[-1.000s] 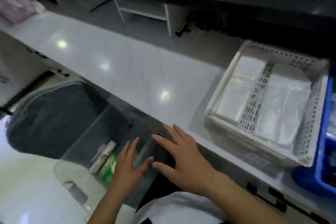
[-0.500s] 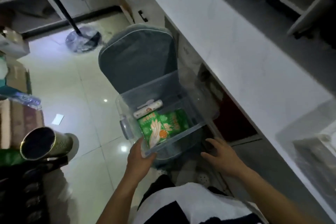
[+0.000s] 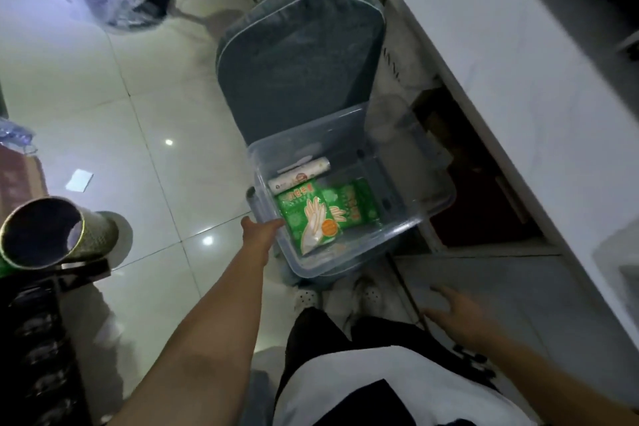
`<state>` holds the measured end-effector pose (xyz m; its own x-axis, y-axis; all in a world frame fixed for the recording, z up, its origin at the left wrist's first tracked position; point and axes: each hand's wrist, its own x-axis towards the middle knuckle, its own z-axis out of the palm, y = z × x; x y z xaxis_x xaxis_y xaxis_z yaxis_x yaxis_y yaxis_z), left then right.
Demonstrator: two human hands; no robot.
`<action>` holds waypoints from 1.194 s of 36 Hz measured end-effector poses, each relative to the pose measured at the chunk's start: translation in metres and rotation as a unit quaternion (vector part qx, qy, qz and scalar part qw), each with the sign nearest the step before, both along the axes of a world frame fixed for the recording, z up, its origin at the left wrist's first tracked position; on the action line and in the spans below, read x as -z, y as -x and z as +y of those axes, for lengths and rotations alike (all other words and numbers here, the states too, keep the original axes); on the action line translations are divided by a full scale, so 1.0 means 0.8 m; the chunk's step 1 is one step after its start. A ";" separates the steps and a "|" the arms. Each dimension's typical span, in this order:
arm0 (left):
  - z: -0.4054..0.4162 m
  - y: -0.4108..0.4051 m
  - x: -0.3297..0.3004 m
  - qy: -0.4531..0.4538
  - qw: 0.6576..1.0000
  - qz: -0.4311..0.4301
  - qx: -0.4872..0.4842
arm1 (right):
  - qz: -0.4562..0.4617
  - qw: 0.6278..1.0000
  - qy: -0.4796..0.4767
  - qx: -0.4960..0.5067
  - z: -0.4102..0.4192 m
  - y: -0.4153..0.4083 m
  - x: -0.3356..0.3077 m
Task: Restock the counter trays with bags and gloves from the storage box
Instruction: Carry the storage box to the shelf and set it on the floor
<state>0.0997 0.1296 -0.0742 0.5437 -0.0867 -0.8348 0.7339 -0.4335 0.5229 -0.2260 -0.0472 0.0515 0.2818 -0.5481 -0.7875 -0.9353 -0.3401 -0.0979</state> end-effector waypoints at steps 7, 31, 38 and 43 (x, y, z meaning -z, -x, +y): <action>-0.024 -0.003 0.000 -0.108 0.985 -0.105 0.079 | 0.007 0.999 0.028 0.024 -0.007 -0.010 -0.013; 0.059 0.006 -0.029 -0.174 0.959 -0.224 0.017 | -0.253 0.948 0.078 0.175 -0.108 -0.141 0.046; 0.121 0.010 -0.001 -0.193 0.965 -0.176 0.006 | -0.230 0.936 0.033 0.263 -0.170 -0.185 0.100; 0.123 0.007 0.003 -0.186 0.969 -0.164 0.008 | -0.175 0.922 -0.188 0.289 -0.204 -0.220 0.133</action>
<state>0.0942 0.2277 -0.0764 0.7866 0.1758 -0.5919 0.5456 -0.6466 0.5331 -0.0499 -0.2104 -0.0550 0.3014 -0.3928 -0.8688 -0.8385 0.3246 -0.4376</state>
